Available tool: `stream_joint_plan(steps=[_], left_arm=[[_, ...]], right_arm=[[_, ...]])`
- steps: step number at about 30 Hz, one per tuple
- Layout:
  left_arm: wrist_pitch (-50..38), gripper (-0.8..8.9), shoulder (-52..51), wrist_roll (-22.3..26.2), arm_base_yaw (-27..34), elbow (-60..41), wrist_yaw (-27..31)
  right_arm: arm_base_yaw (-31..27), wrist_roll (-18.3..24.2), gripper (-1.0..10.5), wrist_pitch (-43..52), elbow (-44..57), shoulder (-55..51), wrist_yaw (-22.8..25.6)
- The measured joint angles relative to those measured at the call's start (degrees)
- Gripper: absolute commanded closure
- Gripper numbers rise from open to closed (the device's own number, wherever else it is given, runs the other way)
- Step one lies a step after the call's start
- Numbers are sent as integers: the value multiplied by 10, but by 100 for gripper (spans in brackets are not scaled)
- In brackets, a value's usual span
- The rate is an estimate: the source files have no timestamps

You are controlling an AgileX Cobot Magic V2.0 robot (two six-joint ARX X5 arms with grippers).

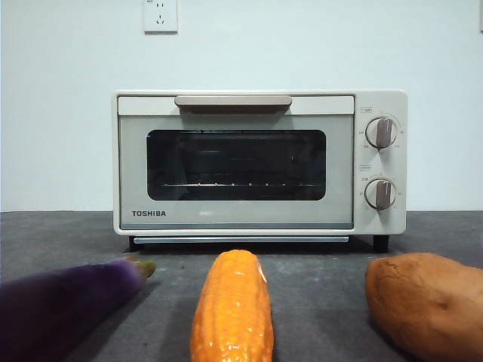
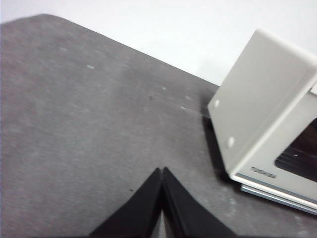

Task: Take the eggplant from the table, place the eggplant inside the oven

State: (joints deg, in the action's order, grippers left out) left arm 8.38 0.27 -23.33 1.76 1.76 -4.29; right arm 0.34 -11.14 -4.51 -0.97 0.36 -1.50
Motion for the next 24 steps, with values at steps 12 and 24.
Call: stream_joint_plan(steps=[12, 24], left_arm=[[88, 807, 63, -17, 0, 78, -16], [115, 807, 261, -10, 0, 229, -102]], right_arm=[[0, -38, 942, -116, -116, 15, 1], [0, -41, 942, -248, -298, 148, -1]])
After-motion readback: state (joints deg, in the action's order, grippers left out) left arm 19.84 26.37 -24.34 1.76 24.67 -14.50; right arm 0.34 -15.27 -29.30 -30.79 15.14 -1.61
